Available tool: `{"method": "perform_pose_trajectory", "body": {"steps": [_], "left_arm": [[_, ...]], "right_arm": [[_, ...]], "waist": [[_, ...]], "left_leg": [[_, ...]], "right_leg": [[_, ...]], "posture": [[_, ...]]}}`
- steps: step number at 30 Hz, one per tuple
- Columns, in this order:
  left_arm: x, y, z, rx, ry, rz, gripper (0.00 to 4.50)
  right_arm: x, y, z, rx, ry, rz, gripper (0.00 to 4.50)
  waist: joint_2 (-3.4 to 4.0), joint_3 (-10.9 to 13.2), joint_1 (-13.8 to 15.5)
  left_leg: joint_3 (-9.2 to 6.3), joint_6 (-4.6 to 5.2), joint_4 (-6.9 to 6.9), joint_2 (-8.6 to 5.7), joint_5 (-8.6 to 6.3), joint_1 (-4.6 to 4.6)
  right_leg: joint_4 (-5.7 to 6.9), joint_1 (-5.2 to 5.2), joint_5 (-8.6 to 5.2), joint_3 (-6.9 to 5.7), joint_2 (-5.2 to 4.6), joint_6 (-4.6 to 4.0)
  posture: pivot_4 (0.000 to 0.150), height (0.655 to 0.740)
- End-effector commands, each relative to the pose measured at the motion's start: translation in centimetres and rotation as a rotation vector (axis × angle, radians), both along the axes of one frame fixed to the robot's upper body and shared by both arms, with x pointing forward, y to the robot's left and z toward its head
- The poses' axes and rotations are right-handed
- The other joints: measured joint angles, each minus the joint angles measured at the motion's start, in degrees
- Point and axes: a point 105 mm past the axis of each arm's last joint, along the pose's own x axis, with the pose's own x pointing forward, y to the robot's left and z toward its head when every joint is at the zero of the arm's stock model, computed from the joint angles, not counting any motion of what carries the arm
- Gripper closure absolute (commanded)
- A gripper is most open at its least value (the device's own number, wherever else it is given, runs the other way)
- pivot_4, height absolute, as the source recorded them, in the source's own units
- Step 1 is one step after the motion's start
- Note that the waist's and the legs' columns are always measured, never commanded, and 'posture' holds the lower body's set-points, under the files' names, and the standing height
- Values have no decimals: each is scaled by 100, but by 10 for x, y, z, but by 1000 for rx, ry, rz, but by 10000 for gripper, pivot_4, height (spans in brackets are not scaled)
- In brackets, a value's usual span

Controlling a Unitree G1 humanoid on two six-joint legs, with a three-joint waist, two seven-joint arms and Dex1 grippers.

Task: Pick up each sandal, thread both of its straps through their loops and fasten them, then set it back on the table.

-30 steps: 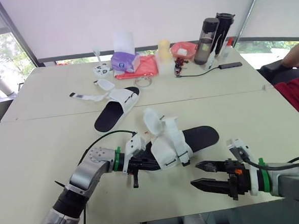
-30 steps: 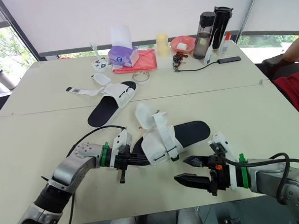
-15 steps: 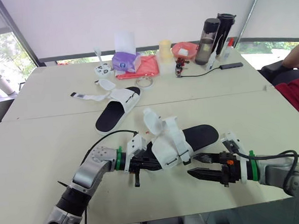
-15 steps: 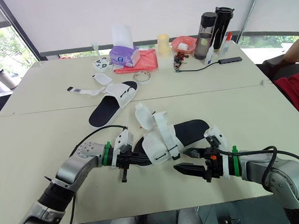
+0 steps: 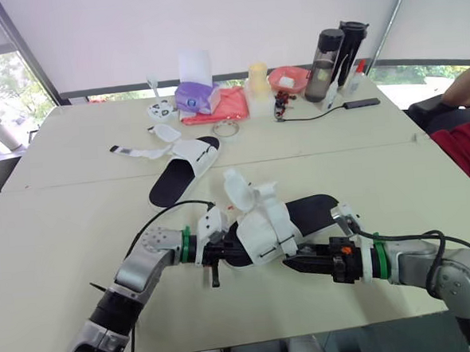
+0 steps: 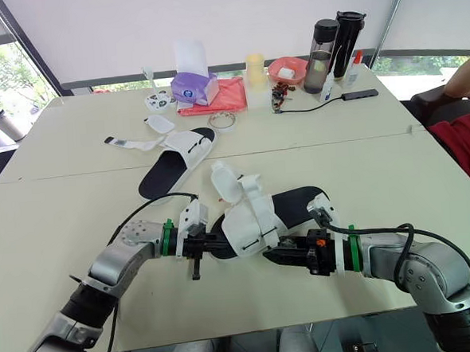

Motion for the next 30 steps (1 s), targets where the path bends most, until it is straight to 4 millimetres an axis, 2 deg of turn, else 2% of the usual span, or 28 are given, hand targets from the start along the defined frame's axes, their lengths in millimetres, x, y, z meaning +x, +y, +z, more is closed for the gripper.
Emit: {"method": "perform_pose_trajectory", "body": {"steps": [1, 7, 14, 18, 23, 30], "left_arm": [[21, 25, -8, 80, -30, 135, 45000], [28, 29, -8, 108, -79, 146, 45000], [47, 25, -1, 69, -167, 227, 45000], [48, 21, 0, 50, -174, 227, 45000], [36, 18, -8, 65, -125, 169, 45000], [13, 23, -23, 110, -28, 96, 45000]], "right_arm": [[-5, 3, 2, 10, 4, 36, 44655], [-10, 4, -3, -3, 28, 53, 44655], [-18, 7, -5, 3, 50, 82, 44655], [-18, 9, -5, 4, 45, 79, 44655], [-15, 8, -4, 12, 37, 56, 44655], [-26, 11, -8, 15, 53, 59, 44655]], "waist": [[0, 0, -4], [0, 0, -7], [0, -1, 12], [0, -1, 8], [0, -1, 6], [1, -2, -11]], "left_leg": [[0, 0, 0, 0, 0, 0], [1, 0, -2, 0, 0, 0], [0, 0, 1, 1, 0, 1], [2, 0, 8, -1, 0, 1], [1, 0, 10, -1, 0, 0], [3, 1, -2, -1, -1, 0]], "right_leg": [[0, 0, 0, 0, 0, 0], [0, -4, 2, 1, 0, 4], [2, 1, 4, 1, 1, 6], [2, 4, 6, 1, 0, 10], [1, 5, 7, 0, 0, 12], [0, -3, 5, 2, 0, 17]], "posture": [[1500, 7400], [1500, 7400], [1500, 7400], [1500, 7400], [1500, 7400], [1500, 7400]]}}
